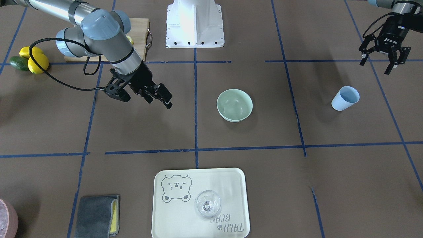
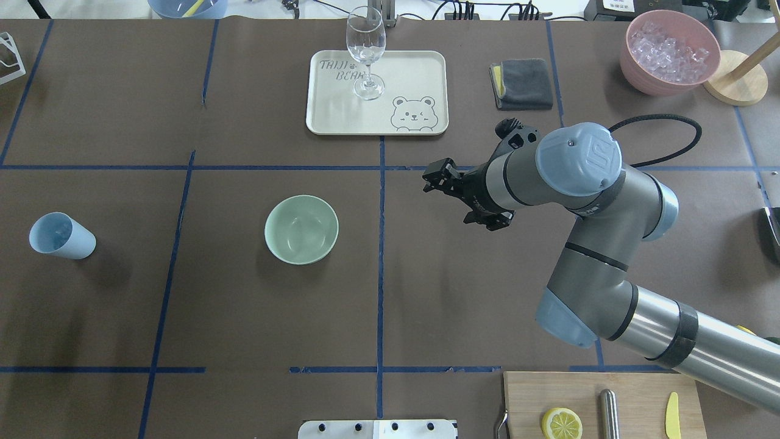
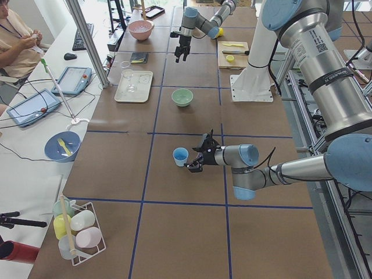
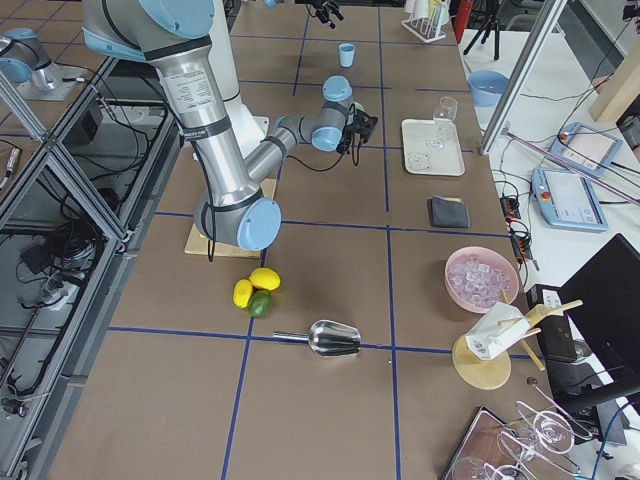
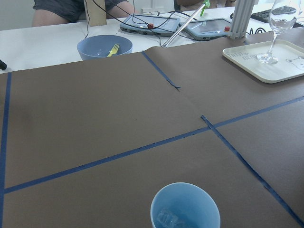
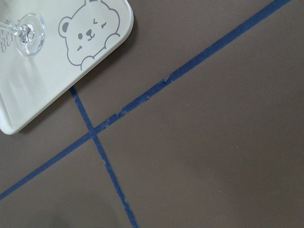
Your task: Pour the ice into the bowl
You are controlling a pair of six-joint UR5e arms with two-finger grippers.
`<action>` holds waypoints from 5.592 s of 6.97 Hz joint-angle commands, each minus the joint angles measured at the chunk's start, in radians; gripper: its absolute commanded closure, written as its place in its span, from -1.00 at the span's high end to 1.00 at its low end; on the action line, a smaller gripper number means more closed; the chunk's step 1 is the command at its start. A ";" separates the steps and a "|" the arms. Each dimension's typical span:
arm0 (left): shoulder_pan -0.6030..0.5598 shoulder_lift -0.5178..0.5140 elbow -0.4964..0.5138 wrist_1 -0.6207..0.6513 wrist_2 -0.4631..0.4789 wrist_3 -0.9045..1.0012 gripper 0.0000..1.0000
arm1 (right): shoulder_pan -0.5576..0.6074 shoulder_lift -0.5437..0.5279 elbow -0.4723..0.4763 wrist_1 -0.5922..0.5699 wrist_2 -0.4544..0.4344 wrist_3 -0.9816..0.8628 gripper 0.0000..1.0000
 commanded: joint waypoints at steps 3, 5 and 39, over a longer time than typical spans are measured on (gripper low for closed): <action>0.306 -0.078 0.095 0.004 0.429 -0.179 1.00 | 0.003 -0.003 0.001 0.000 0.000 -0.023 1.00; 0.338 -0.145 0.186 0.004 0.515 -0.211 1.00 | 0.005 -0.003 0.001 0.000 0.002 -0.023 1.00; 0.277 -0.579 0.173 0.082 0.686 0.237 -1.00 | 0.006 -0.023 0.021 0.000 -0.002 -0.021 1.00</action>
